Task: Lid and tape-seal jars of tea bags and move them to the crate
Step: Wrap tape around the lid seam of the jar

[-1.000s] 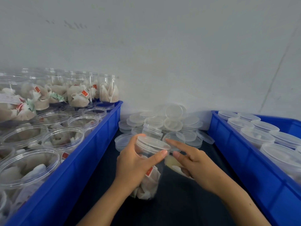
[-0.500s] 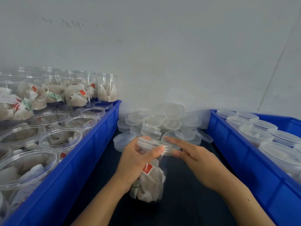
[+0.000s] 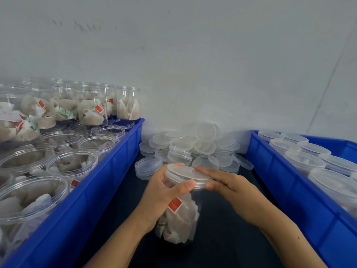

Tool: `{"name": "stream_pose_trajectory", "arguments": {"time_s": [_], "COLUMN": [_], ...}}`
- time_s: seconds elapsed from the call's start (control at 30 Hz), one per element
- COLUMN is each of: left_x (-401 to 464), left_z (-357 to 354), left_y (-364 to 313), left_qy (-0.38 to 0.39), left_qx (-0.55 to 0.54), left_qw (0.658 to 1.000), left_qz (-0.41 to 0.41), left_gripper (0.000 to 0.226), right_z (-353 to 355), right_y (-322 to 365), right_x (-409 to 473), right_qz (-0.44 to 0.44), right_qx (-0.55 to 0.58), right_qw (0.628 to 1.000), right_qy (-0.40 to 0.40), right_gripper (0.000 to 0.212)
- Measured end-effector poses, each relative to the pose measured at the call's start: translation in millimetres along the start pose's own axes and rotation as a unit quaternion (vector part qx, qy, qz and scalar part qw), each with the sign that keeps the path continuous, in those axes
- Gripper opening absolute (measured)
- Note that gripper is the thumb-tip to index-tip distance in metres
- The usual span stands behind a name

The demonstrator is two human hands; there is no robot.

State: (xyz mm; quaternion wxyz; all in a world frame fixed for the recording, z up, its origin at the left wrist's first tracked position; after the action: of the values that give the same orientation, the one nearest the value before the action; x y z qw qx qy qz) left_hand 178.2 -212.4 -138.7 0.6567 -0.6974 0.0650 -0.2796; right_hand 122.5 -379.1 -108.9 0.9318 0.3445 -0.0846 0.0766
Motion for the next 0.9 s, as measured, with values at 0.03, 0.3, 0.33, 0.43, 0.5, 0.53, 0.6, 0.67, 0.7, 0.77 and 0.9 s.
{"name": "stream_pose_trajectory", "arguments": {"time_s": [0.03, 0.3, 0.33, 0.43, 0.5, 0.53, 0.6, 0.67, 0.7, 0.77, 0.9], "left_x": [0.2, 1.4, -0.2, -6.5, -14.6, -18.1, -21.0, -21.0, -20.8, -19.7, -16.7], "left_z": [0.6, 3.5, 2.9, -0.9, -5.1, -7.4, -11.3, -12.3, -11.1, -7.6, -1.7], "left_y": [1.3, 11.2, 8.3, -3.1, -11.1, -12.8, -10.8, -7.6, -7.4, -7.0, -5.3], "left_qy": [-0.001, -0.054, -0.064, -0.144, -0.227, -0.253, -0.252, -0.225, -0.221, -0.225, -0.239], "left_qx": [-0.011, -0.051, -0.029, 0.124, 0.214, 0.23, 0.223, 0.224, 0.23, 0.236, 0.206], "left_qw": [1.0, 0.996, 0.997, 0.981, 0.948, 0.937, 0.941, 0.948, 0.948, 0.945, 0.948], "left_qz": [0.001, 0.05, 0.039, -0.026, -0.065, -0.07, -0.045, -0.006, 0.008, 0.035, 0.032], "left_gripper": [0.074, 0.075, 0.067, 0.049, 0.054, 0.059, 0.067, 0.074, 0.079, 0.088, 0.079], "right_z": [-3.0, -9.8, -10.1, -12.3, -16.4, -19.0, -22.1, -22.2, -21.8, -21.8, -20.7], "right_y": [0.6, 6.6, 5.8, 0.9, -0.2, 0.2, 1.4, 4.2, 6.7, 11.5, 14.7], "right_x": [0.5, 1.0, 1.2, 0.8, -0.1, -0.5, -1.5, -2.7, -3.4, -4.7, -5.2], "right_qz": [0.003, 0.003, -0.002, -0.02, -0.032, -0.038, -0.05, -0.054, -0.052, -0.046, -0.05], "right_qx": [0.036, 0.18, 0.178, 0.15, 0.141, 0.136, 0.125, 0.119, 0.113, 0.087, 0.087], "right_qw": [0.999, 0.983, 0.984, 0.988, 0.989, 0.989, 0.989, 0.99, 0.991, 0.994, 0.994], "right_qy": [0.011, 0.034, 0.029, -0.013, -0.042, -0.051, -0.057, -0.057, -0.055, -0.051, -0.037], "right_gripper": [0.04, 0.049, 0.049, 0.044, 0.039, 0.039, 0.041, 0.042, 0.043, 0.044, 0.045]}}
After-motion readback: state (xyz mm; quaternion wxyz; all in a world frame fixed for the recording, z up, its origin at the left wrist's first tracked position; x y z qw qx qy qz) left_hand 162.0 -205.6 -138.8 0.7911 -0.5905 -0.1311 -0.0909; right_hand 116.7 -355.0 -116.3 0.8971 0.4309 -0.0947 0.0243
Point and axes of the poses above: each hand's wrist, its own x-axis towards the middle knuckle, its own z-axis out of the back of the hand, y = z × x, the point moved 5 cm from there along x, towards the middle knuckle, and after that the axes turned 4 degrees about x, right-handed, at the moved point
